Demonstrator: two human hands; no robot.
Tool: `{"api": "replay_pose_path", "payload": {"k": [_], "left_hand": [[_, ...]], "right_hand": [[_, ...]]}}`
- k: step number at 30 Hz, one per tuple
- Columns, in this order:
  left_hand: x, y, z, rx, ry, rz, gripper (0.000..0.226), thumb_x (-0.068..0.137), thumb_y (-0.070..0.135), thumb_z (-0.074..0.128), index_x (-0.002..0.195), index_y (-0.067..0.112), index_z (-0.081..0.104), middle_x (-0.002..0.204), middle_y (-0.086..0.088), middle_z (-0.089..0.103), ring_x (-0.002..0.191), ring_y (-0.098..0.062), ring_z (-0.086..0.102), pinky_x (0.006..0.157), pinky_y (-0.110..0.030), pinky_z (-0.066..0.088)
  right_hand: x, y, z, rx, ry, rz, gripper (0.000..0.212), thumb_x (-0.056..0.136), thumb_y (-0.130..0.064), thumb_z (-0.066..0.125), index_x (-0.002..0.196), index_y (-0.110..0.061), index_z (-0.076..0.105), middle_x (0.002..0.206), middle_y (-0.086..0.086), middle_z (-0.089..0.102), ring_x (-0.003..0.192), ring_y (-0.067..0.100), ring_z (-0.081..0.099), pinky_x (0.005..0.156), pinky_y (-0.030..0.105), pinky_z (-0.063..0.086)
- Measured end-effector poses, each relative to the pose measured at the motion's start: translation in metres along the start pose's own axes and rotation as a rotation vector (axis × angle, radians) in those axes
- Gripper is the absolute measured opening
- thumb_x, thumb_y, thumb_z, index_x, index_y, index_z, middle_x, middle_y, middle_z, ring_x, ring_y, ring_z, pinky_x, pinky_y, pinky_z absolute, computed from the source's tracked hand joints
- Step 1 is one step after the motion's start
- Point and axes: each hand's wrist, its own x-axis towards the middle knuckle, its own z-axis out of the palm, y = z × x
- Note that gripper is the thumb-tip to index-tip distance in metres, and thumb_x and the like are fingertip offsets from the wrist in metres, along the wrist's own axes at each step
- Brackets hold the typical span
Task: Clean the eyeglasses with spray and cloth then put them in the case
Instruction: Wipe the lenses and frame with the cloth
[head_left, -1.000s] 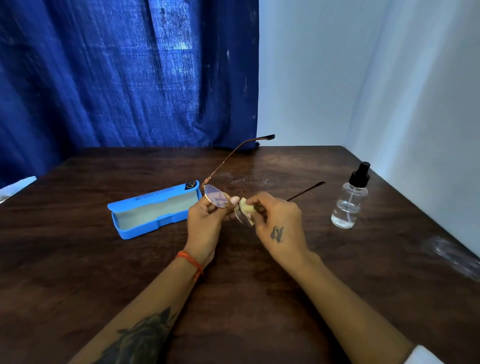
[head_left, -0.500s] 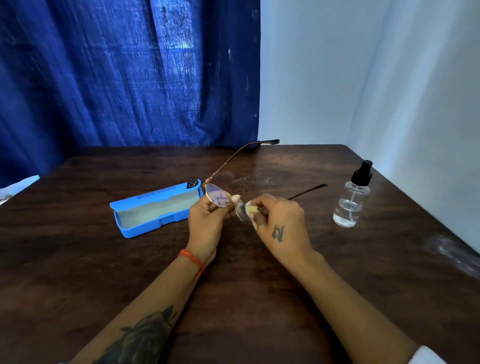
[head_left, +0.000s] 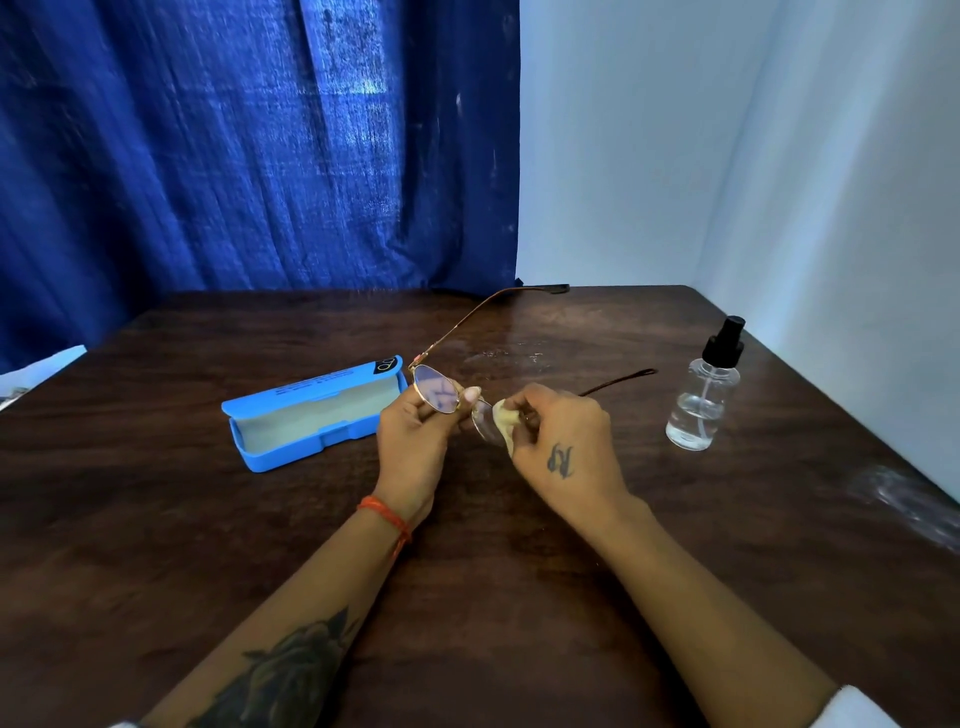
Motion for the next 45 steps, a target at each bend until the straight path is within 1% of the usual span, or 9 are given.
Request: {"api": "replay_pose_path", "payload": {"k": [6, 10, 14, 17, 21, 25, 30, 37, 45], "left_hand": [[-0.001, 0.000, -0.001, -0.002, 0.004, -0.008, 0.008, 0.078, 0.007, 0.068, 0.080, 0.002, 0.062, 0.083, -0.019, 0.060, 0.080, -0.024, 0.056, 0.073, -0.028, 0.051], [-0.003, 0.004, 0.001, -0.023, 0.009, -0.015, 0.008, 0.078, 0.005, 0.067, 0.076, 0.010, 0.062, 0.083, -0.018, 0.061, 0.080, -0.027, 0.057, 0.077, -0.036, 0.050], [-0.002, 0.005, -0.001, -0.061, 0.046, -0.049, 0.007, 0.078, 0.003, 0.065, 0.081, 0.009, 0.062, 0.091, -0.024, 0.064, 0.087, -0.032, 0.061, 0.082, -0.041, 0.051], [-0.001, 0.003, -0.002, -0.074, 0.079, -0.057, 0.015, 0.078, 0.001, 0.064, 0.092, -0.002, 0.061, 0.095, -0.025, 0.064, 0.088, -0.029, 0.062, 0.078, -0.033, 0.054], [0.000, 0.002, -0.001, -0.088, 0.092, -0.022, 0.010, 0.079, 0.005, 0.067, 0.085, 0.002, 0.059, 0.082, -0.014, 0.063, 0.078, -0.016, 0.063, 0.067, -0.020, 0.053], [0.000, 0.000, -0.002, -0.099, 0.120, -0.005, 0.012, 0.079, 0.004, 0.067, 0.074, 0.010, 0.058, 0.068, 0.000, 0.060, 0.067, -0.007, 0.062, 0.062, -0.018, 0.052], [0.003, 0.000, -0.002, -0.205, 0.116, -0.096, 0.007, 0.080, 0.008, 0.066, 0.081, 0.005, 0.059, 0.068, 0.001, 0.069, 0.070, -0.009, 0.068, 0.061, -0.021, 0.056], [0.004, 0.006, -0.001, -0.312, 0.061, -0.239, 0.007, 0.082, 0.009, 0.063, 0.076, 0.009, 0.060, 0.065, 0.002, 0.072, 0.066, -0.007, 0.069, 0.058, -0.017, 0.055], [-0.001, 0.007, 0.005, -0.311, 0.005, -0.264, 0.012, 0.080, 0.016, 0.067, 0.086, 0.007, 0.063, 0.073, -0.001, 0.074, 0.070, -0.010, 0.070, 0.058, -0.017, 0.054]], "right_hand": [[0.004, -0.004, 0.001, 0.400, -0.078, 0.165, 0.020, 0.073, -0.007, 0.074, 0.090, -0.017, 0.070, 0.081, -0.007, 0.069, 0.067, -0.002, 0.062, 0.064, 0.009, 0.051], [0.002, -0.004, -0.002, 0.533, -0.116, 0.218, 0.019, 0.066, -0.007, 0.078, 0.080, -0.019, 0.070, 0.076, -0.006, 0.071, 0.067, 0.007, 0.067, 0.064, 0.021, 0.057], [-0.001, -0.001, -0.004, 0.390, -0.160, 0.091, 0.018, 0.063, -0.010, 0.076, 0.071, -0.021, 0.064, 0.069, -0.008, 0.066, 0.060, 0.004, 0.061, 0.056, 0.019, 0.053], [-0.001, 0.001, -0.005, 0.177, -0.074, -0.048, 0.016, 0.065, -0.015, 0.074, 0.072, -0.021, 0.061, 0.071, -0.008, 0.063, 0.060, 0.004, 0.058, 0.057, 0.026, 0.053], [-0.006, -0.008, 0.000, 0.264, 0.007, -0.132, 0.018, 0.067, -0.014, 0.072, 0.082, -0.017, 0.062, 0.083, -0.004, 0.065, 0.068, 0.005, 0.059, 0.060, 0.027, 0.055], [-0.011, -0.008, 0.001, 0.084, -0.062, -0.326, 0.027, 0.069, -0.008, 0.068, 0.093, -0.014, 0.057, 0.091, 0.002, 0.059, 0.073, 0.014, 0.056, 0.060, 0.023, 0.049], [-0.008, -0.003, -0.004, -0.096, -0.029, -0.380, 0.027, 0.068, -0.002, 0.066, 0.090, -0.009, 0.051, 0.076, 0.007, 0.059, 0.066, 0.019, 0.051, 0.054, 0.028, 0.046], [0.001, 0.003, -0.010, 0.222, 0.024, -0.173, 0.025, 0.074, -0.013, 0.068, 0.096, -0.018, 0.057, 0.086, -0.005, 0.066, 0.074, 0.008, 0.060, 0.065, 0.030, 0.053], [0.004, 0.005, -0.009, 0.409, 0.169, 0.036, 0.018, 0.070, -0.012, 0.074, 0.082, -0.021, 0.063, 0.074, -0.010, 0.067, 0.067, 0.001, 0.061, 0.055, 0.010, 0.048]]}}
